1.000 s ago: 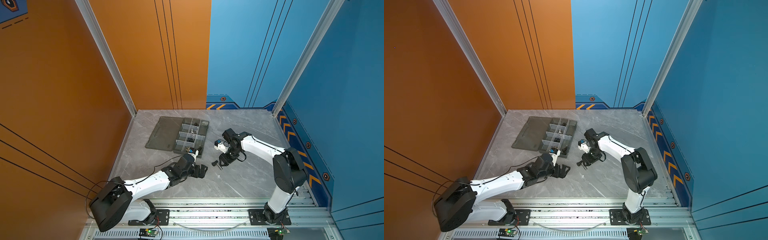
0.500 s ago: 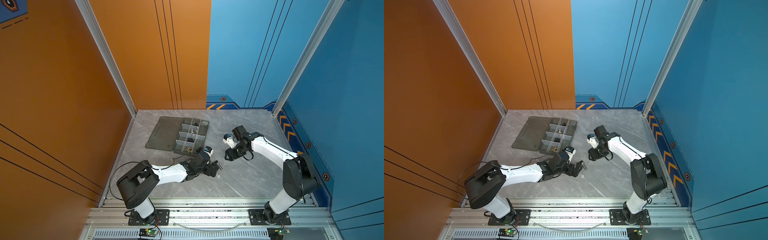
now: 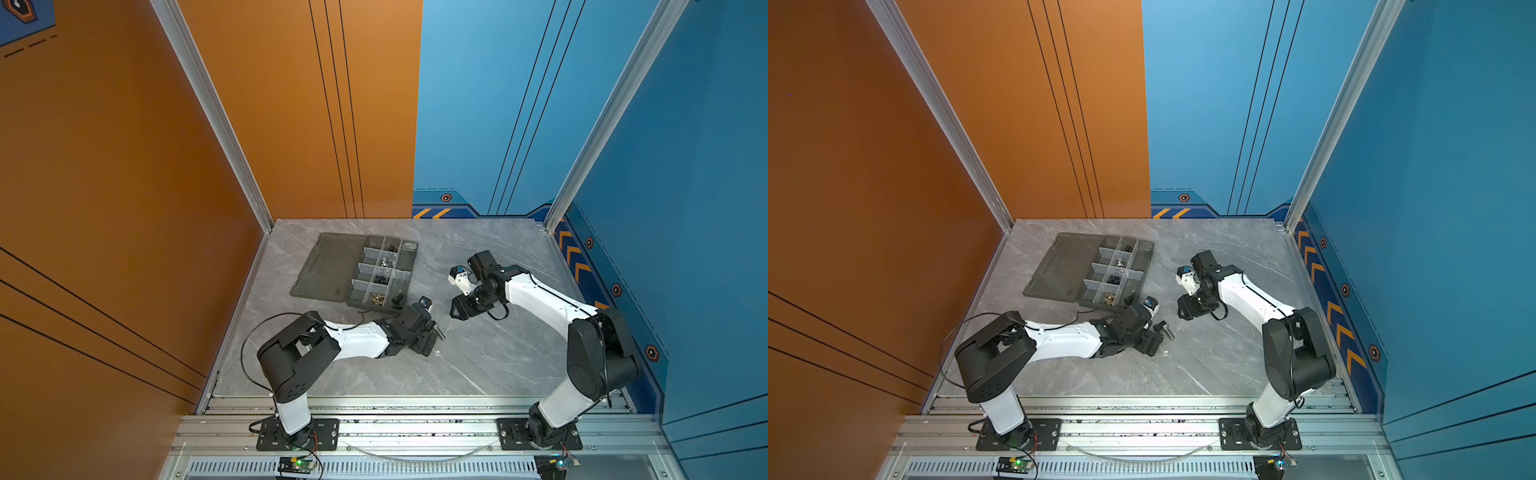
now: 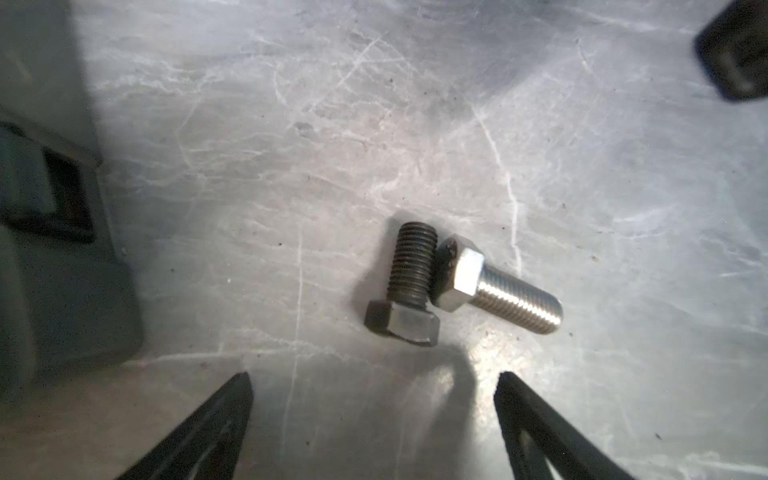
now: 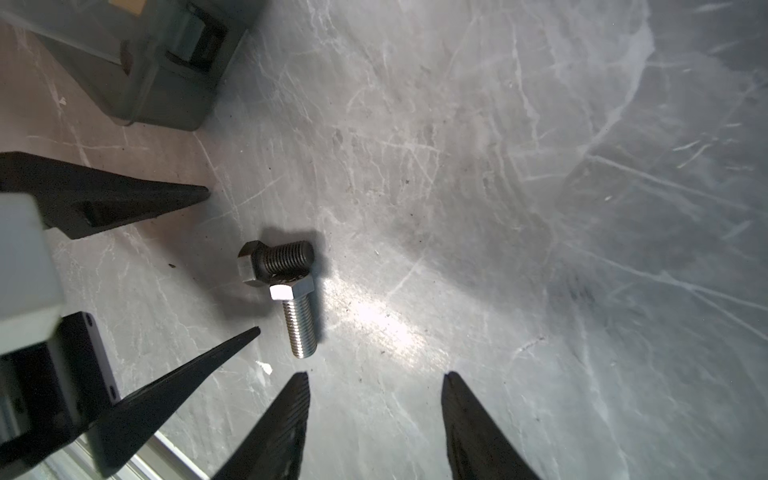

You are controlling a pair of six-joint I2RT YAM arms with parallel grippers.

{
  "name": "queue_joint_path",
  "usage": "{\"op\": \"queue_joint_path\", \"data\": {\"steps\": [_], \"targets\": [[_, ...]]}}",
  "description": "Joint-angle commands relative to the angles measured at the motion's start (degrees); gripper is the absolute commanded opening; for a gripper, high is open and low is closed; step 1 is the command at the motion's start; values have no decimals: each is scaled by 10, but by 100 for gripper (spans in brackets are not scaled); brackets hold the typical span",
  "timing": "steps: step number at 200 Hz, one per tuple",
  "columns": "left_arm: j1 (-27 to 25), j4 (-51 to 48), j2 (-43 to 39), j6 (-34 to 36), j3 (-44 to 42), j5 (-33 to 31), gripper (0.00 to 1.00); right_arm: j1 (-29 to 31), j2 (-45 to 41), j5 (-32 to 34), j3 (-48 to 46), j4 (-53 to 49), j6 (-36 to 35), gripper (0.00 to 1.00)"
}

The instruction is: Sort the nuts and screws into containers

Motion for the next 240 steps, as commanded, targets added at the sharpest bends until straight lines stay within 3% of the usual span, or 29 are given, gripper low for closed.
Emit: {"op": "queue_joint_path", "data": {"steps": [1,35,160,240], "targets": [[-2,-35,13,25,16,-17,94,-3,-7,-19,-8,3,7,54],[6,-28,6,28,7,10,94,18,4,-20,-11,1,0,54],[23,-5,-20,20,-37,38,95,131,65,84,-24,50,46,54],[22,6,-15,19,-37,35,95,137,94,167,-15,39,60,55]]}}
